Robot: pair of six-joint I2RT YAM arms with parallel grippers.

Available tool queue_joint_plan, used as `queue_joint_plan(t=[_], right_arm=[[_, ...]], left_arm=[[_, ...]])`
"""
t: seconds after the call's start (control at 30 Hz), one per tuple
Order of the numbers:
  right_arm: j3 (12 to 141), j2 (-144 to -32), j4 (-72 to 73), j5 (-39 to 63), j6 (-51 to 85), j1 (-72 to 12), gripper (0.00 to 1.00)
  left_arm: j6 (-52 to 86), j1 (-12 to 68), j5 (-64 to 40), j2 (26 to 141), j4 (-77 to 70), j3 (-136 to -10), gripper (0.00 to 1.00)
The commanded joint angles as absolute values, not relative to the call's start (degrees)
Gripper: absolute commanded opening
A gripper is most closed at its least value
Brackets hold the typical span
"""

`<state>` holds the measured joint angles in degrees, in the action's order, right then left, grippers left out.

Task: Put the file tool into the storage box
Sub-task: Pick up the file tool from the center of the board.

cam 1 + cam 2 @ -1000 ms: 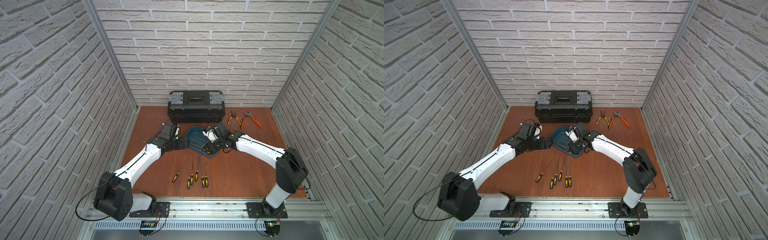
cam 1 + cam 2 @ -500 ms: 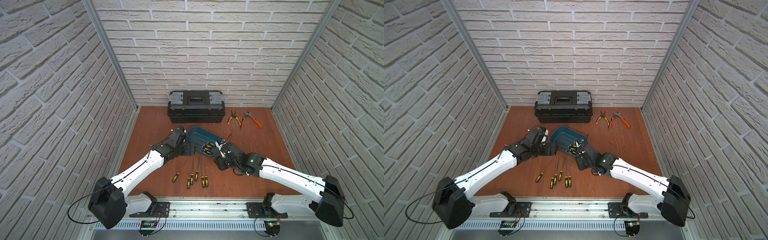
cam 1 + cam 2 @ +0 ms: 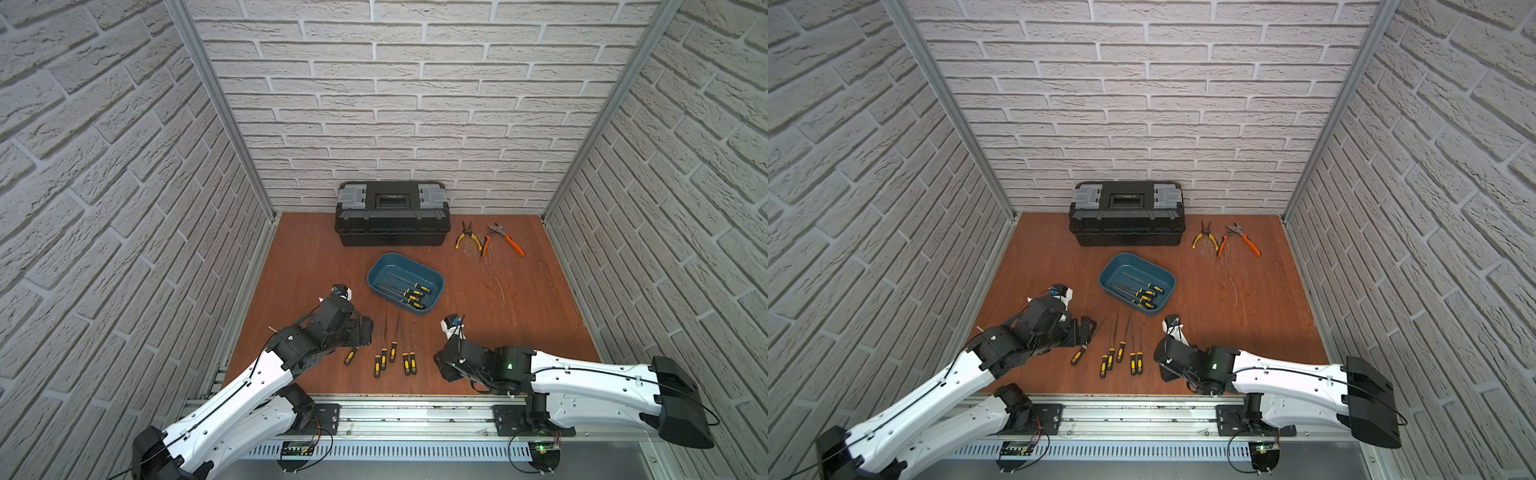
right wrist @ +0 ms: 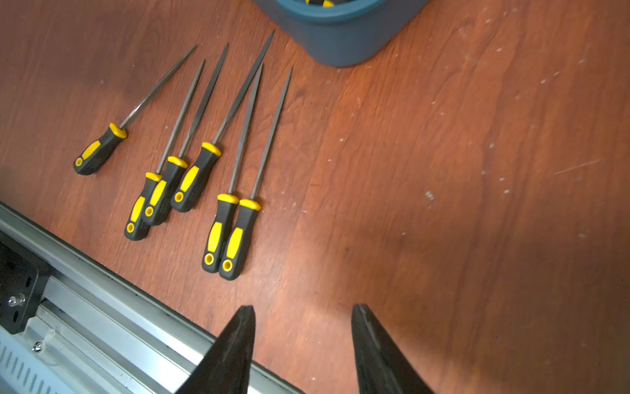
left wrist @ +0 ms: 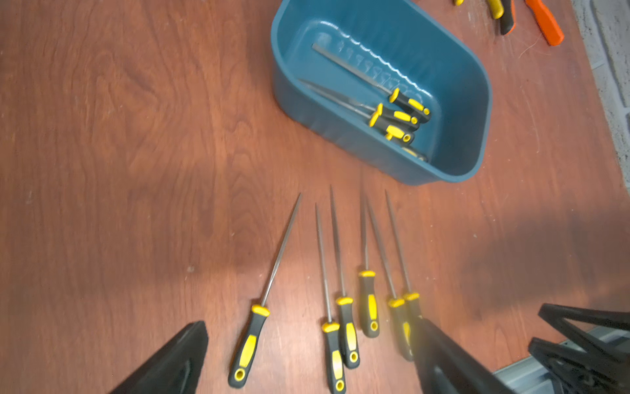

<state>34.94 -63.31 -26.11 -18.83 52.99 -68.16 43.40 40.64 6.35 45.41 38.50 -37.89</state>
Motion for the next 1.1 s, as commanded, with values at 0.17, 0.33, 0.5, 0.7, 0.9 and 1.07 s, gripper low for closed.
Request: queue_joint_plan(t=[0.17, 0.33, 0.5, 0.7, 0.9, 1.07], right_arm=[[41.2, -78.1, -21.1, -21.6, 59.2, -72.6, 0.5], [41.1, -80.1, -17.5, -21.0, 58.8, -72.8, 0.49], [42.8, -83.3, -17.7, -21.3, 58.2, -72.7, 0.49], [44.9, -88.2, -17.5, -21.1, 58.4, -72.7, 0.49], [46.1, -90.6, -20.8, -22.8, 60.0, -72.7, 0.47], [42.4, -88.5, -21.1, -23.8, 62.0, -72.7, 0.46]], left_arm=[[44.6, 41.0, 7.0, 44.7, 40.3, -37.5, 0.98], [44.5, 41.1, 7.8, 43.0, 40.3, -38.2, 0.98], [44.4, 41.1, 7.8, 42.8, 40.3, -38.2, 0.98], [44.5, 41.2, 7.5, 43.9, 39.7, -38.3, 0.98], [42.9, 41.1, 6.8, 47.2, 37.6, -39.6, 0.98], [41.0, 41.1, 7.0, 51.9, 36.9, -42.2, 0.98]])
